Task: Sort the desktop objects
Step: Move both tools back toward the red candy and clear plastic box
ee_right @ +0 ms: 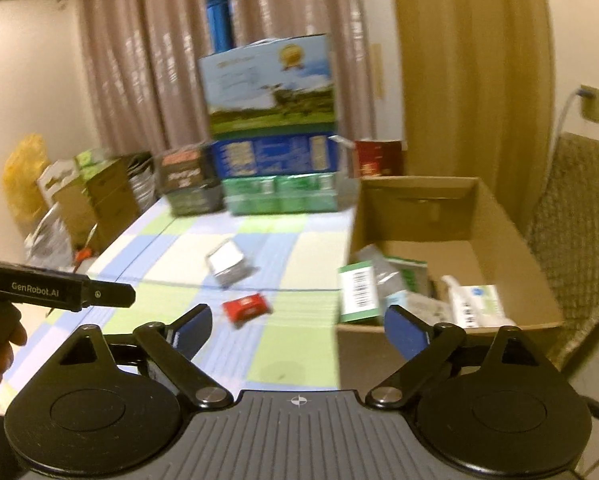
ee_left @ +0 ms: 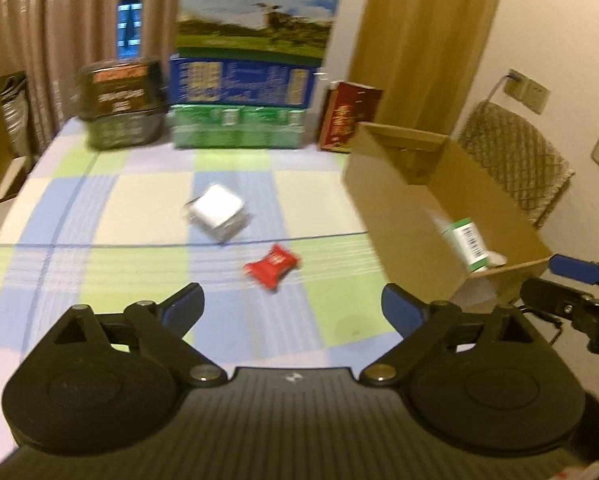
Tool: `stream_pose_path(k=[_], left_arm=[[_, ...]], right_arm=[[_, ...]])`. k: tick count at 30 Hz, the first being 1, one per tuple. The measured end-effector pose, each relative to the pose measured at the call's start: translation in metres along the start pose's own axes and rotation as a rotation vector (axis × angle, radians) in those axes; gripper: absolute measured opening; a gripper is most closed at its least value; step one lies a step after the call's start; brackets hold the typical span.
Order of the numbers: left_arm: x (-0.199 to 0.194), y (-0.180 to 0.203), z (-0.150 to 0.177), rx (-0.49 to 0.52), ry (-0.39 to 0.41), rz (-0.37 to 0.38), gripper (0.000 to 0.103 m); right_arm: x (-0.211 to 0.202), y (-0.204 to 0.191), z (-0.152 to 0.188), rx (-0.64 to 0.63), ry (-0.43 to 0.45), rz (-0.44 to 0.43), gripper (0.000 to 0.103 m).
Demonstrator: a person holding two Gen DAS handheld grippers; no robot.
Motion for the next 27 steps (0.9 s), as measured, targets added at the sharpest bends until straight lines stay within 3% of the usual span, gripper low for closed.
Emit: stream_pose_path(k=[14,27], left_arm=[[-0.017,-0.089,0.029,-0.08,-0.011,-0.136,0.102],[0.055,-0.119,0.017,-0.072,-0.012,-0.164,0.102]], right_arm=[[0.051,-0.061,0.021,-0.151,-0.08,-0.092,0.101],[0.156,-0.074,0.047,-0.231,-0.139,-0.098,0.101]])
Point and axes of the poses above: each gripper's, at about its wrist camera, not at the fingertips, and x roughly the way its jaws point, y to its right, z to its underside, the point moved 4 cm from there along x, roughly the way its jaws point, and after that the axes turned 6 degrees about y, right-handed, at the moved point
